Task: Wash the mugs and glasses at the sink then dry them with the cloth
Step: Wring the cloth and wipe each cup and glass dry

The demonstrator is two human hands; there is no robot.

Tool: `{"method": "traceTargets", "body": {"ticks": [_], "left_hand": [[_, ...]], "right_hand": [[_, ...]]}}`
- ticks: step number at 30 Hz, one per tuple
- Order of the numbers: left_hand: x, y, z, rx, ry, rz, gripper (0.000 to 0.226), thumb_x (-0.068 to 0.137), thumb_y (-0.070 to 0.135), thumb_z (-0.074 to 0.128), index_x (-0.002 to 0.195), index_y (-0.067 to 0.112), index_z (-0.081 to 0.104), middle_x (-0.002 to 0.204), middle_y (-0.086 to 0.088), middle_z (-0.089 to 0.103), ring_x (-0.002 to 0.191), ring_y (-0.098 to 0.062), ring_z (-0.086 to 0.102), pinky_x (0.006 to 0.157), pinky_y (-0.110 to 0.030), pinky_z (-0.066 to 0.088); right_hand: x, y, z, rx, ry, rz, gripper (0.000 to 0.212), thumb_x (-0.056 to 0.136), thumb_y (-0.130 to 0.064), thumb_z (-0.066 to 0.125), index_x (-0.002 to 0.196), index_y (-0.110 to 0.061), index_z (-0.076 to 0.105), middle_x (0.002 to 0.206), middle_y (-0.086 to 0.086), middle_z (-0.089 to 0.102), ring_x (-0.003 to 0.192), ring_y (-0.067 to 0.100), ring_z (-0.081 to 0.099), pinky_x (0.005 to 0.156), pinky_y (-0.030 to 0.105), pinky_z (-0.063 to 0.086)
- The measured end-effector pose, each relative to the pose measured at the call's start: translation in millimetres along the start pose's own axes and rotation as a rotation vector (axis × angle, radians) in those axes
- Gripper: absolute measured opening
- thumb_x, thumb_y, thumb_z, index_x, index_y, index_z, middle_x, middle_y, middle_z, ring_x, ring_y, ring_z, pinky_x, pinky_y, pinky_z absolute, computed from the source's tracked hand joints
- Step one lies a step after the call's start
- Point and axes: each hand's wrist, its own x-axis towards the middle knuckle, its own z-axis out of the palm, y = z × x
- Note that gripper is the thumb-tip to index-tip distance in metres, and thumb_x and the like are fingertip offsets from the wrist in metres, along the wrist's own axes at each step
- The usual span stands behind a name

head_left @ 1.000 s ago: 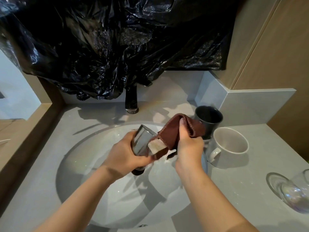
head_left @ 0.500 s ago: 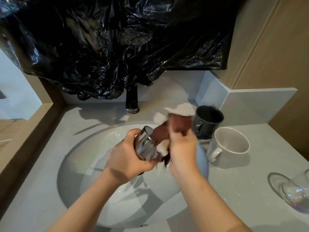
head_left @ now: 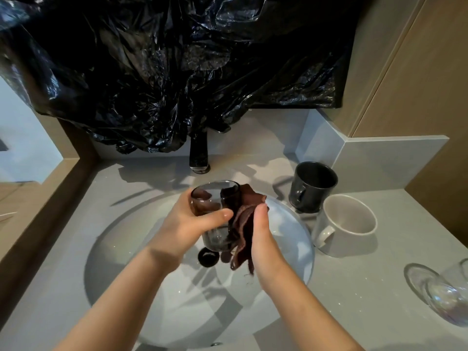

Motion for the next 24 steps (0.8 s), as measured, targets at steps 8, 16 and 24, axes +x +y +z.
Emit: {"method": "traceTargets", "body": {"ticks": [8, 16, 24], "left_hand": [[3, 2, -4, -0.049, -0.118, -0.041, 0.079, 0.050, 0.033, 0.077, 0.121, 0.006, 0.055, 0.099, -0.016, 0.068, 0.089, -0.030, 0.068, 0.069, -0.039, 0.053], [-4, 8, 17, -0.212, 0.187, 0.123, 0.048, 0.063, 0.011, 0.078, 0.103, 0.024, 0.054, 0.073, 0.009, 0.072, 0.071, -0.007, 0.069, 0.061, -0.020, 0.053], [-7, 3, 30, -0.185, 0.295, 0.202, 0.050, 0.076, -0.003, 0.073, 0.110, 0.026, 0.051, 0.079, 0.009, 0.073, 0.079, -0.005, 0.070, 0.072, -0.023, 0.051]], "right_hand": [[3, -20, 4, 0.093, 0.037, -0.204, 0.061, 0.073, -0.081, 0.031, 0.099, -0.043, 0.070, 0.105, -0.004, 0.072, 0.105, 0.014, 0.065, 0.087, 0.034, 0.051], [5, -2, -7, 0.620, 0.030, 0.157, 0.037, 0.091, -0.040, 0.044, 0.096, -0.014, 0.069, 0.086, 0.010, 0.073, 0.076, 0.025, 0.069, 0.062, 0.031, 0.051], [5, -1, 9, 0.392, 0.152, -0.212, 0.031, 0.089, -0.027, 0.055, 0.112, -0.046, 0.064, 0.136, 0.002, 0.055, 0.117, 0.019, 0.057, 0.089, 0.038, 0.053]]}}
